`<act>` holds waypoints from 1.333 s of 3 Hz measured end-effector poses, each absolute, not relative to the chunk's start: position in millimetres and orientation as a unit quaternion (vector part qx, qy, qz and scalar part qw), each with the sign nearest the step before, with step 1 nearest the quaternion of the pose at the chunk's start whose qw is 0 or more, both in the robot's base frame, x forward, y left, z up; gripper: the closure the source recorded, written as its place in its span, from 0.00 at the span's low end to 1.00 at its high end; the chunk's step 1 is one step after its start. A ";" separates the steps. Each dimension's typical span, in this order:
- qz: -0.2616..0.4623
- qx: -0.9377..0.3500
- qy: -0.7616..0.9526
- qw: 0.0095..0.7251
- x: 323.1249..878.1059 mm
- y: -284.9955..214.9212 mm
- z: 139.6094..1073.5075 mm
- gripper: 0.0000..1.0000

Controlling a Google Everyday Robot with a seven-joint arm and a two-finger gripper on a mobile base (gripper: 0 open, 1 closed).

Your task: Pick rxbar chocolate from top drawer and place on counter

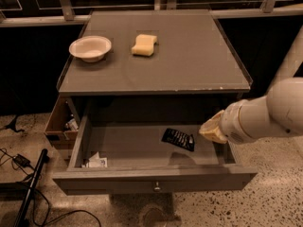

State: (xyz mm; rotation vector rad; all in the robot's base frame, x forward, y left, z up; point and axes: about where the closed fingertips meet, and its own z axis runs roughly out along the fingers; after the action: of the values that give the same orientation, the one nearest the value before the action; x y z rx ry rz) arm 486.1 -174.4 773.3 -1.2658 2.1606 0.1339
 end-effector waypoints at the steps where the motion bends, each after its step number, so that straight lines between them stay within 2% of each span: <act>1: 0.077 -0.460 0.813 0.348 490.8 -163.3 742.8 1.00; 2: 0.077 -0.459 0.814 0.349 491.9 -163.9 740.6 0.98; 4: 0.078 -0.448 0.818 0.353 510.1 -166.8 707.9 0.53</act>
Offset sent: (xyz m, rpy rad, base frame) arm 0.0019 0.0087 -0.0292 0.0787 -0.0213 -0.0125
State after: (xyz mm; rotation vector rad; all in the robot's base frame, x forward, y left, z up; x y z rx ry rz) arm 510.1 -166.8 707.9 -1.1592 2.1152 0.2012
